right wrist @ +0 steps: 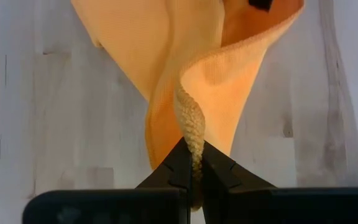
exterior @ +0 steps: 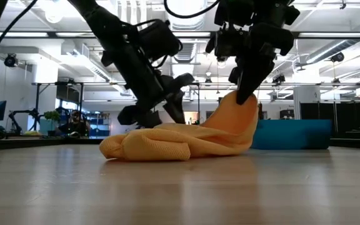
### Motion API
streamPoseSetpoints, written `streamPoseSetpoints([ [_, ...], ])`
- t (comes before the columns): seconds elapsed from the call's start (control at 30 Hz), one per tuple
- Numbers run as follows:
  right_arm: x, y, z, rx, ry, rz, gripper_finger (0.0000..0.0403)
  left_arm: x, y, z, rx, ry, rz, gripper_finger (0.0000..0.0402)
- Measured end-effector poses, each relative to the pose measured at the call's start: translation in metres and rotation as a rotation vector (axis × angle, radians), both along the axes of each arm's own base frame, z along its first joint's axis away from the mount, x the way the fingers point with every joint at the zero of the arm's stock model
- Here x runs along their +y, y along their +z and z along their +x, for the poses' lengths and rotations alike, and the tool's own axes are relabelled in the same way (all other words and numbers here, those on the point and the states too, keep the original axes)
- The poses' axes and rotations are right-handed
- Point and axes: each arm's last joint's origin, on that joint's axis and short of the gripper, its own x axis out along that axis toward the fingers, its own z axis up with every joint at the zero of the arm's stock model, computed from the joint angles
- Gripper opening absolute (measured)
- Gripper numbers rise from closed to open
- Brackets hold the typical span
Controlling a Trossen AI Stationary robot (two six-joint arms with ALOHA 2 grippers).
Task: Roll microfiber towels into tight, uniform cylinder then place into a basket
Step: Roll the orange towel
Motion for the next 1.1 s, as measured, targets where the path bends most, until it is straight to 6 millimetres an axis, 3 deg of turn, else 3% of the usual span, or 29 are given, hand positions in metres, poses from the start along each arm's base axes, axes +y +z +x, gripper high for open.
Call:
streamPoseSetpoints([
  [0.17, -0.001, 0.001, 0.002, -0.02, 0.005, -0.005, 0.0009, -0.002, -0.001, 0.001, -0.002, 0.022, -0.008, 0.0198],
  [0.37, -0.006, 0.001, 0.002, -0.025, -0.009, -0.006, 0.0009, -0.003, -0.018, -0.001, 0.075, 0.077, -0.024, 0.0178],
  [0.47, -0.007, 0.001, 0.002, -0.03, -0.015, -0.006, 0.0009, -0.002, -0.019, 0.001, 0.078, 0.07, -0.018, 0.0125],
  [0.57, -0.009, 0.002, 0.003, -0.033, -0.02, -0.01, 0.0009, -0.002, -0.011, 0.002, 0.063, 0.049, 0.013, 0.0038],
  [0.63, -0.011, 0.005, 0.004, -0.044, -0.025, -0.011, 0.0009, -0.001, 0.002, 0.0, 0.035, 0.035, 0.043, 0.0013],
  [0.8, -0.02, 0.024, 0.007, -0.114, -0.001, -0.053, 0.0009, 0.003, 0.045, -0.015, -0.02, -0.031, 0.133, 0.0002],
  [1.1, -0.049, 0.093, 0.003, -0.318, 0.03, -0.285, 0.0009, -0.002, 0.14, -0.084, -0.117, -0.259, 0.4, 0.0001],
])
